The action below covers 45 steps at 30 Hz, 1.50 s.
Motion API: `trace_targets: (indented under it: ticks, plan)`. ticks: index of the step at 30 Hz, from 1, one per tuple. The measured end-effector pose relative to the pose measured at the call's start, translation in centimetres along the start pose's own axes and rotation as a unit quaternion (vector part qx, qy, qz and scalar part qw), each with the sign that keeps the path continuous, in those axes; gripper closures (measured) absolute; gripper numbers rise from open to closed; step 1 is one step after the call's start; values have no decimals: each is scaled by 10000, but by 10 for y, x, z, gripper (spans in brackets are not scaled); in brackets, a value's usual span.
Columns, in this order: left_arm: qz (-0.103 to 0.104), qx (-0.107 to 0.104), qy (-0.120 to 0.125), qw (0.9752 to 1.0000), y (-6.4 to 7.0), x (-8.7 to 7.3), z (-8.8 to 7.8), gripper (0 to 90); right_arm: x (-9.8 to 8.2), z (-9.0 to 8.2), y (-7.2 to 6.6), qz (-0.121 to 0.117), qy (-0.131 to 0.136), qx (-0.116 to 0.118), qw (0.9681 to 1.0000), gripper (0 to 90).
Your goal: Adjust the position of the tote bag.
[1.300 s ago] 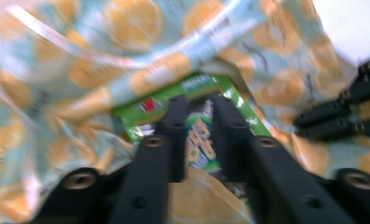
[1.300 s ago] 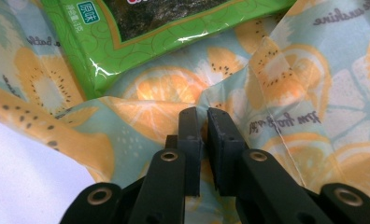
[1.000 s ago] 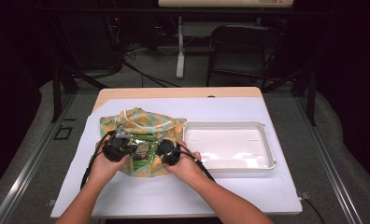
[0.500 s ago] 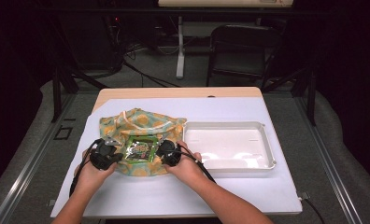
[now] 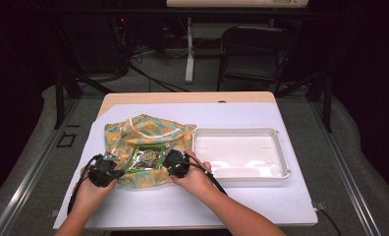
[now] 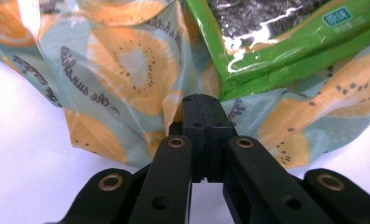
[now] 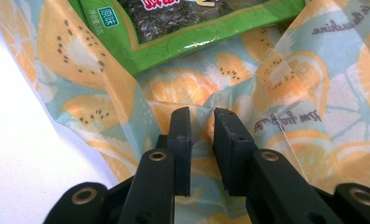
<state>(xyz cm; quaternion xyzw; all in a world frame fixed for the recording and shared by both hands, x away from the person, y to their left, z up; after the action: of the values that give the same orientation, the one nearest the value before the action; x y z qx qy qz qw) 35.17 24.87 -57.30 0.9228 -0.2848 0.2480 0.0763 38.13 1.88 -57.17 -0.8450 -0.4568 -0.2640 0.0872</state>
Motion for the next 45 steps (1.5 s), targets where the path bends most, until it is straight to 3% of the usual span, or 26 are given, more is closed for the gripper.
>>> trace_targets:
  ticks: [8, 16, 25, 33, 41, 45]
  plan:
    - [-66, 5, 90, 9999, -1, -1, 0, 894, 0, 1, -1, -5, 28, -26, 10000, 745]
    - [-119, 96, 666, 9977, -1, 8, -19, 792, 3, -8, 3, 127, 252, 10, 9996, 726]
    - [-46, 124, 1098, 9939, 8, 39, -26, 737, 15, -16, 6, 252, 578, -39, 9980, 740]
    - [-65, 49, 1170, 9931, 13, 58, -12, 732, 31, -8, 7, 391, 690, -35, 9968, 727]
    - [-147, 55, 1286, 9916, 10, 58, -10, 734, 36, 3, 7, 479, 689, -37, 9965, 691]
    - [-105, 28, 1247, 9921, 11, 57, -8, 731, 36, 6, 4, 454, 665, -24, 9967, 682]
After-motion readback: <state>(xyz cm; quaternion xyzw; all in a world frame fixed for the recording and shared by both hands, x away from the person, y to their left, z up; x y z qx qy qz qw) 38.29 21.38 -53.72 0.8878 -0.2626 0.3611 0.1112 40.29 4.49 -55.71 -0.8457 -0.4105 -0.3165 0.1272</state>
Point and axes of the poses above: each handheld gripper's, and its own axes: z roughly forward along the jaws, x roughly out of its top, y roughly to its right, the point moved 4 cm from there along z, roughly forward along the jaws, and after that the axes turned 1 degree about -x, right-handed, at the moved point
